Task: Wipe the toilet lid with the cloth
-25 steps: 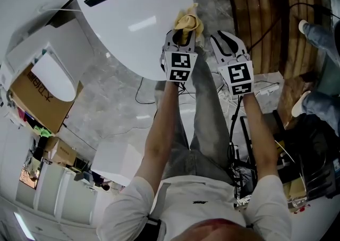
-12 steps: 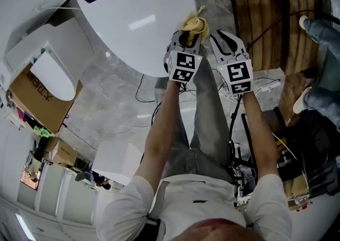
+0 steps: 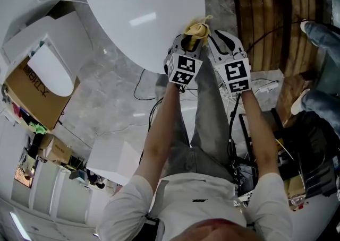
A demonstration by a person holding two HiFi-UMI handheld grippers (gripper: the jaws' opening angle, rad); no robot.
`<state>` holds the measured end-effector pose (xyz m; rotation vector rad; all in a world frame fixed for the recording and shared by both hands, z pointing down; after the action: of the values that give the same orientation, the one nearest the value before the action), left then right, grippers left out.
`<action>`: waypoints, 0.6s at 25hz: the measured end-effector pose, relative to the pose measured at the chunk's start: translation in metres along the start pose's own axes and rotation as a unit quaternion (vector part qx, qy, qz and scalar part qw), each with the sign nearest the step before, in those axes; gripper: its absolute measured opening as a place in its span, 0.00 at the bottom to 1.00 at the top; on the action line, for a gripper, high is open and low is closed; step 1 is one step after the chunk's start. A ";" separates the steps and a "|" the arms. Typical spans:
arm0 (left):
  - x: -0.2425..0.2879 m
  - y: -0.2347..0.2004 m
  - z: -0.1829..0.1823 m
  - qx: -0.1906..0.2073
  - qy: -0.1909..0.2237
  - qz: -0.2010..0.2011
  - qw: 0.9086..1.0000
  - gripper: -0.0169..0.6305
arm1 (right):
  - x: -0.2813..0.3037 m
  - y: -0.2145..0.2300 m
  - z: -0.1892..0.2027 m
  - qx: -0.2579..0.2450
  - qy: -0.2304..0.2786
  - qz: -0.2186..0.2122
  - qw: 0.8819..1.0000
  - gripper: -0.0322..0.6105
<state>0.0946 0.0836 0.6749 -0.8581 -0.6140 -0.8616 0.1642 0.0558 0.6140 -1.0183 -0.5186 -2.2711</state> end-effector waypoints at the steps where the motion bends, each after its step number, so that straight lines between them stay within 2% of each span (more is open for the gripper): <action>1: -0.003 -0.003 0.003 0.000 0.000 0.001 1.000 0.19 | 0.002 -0.003 -0.002 -0.003 -0.001 -0.001 1.000 0.22; 15: -0.067 -0.071 0.036 -0.032 0.016 -0.015 0.999 0.19 | 0.034 -0.067 -0.030 -0.038 -0.017 -0.026 0.999 0.22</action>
<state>-0.0050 0.1143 0.6709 -0.8939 -0.5748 -0.9242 0.0860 0.0767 0.6139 -1.0957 -0.4808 -2.3384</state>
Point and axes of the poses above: the fingertips, and each gripper's own axes: x forward along the fingers, y to its right, z out of its underside, the point moved 4 cm from there along -x, backward along the fingers, and after that the axes turned 11 degrees about -x, right-handed, at the moved point
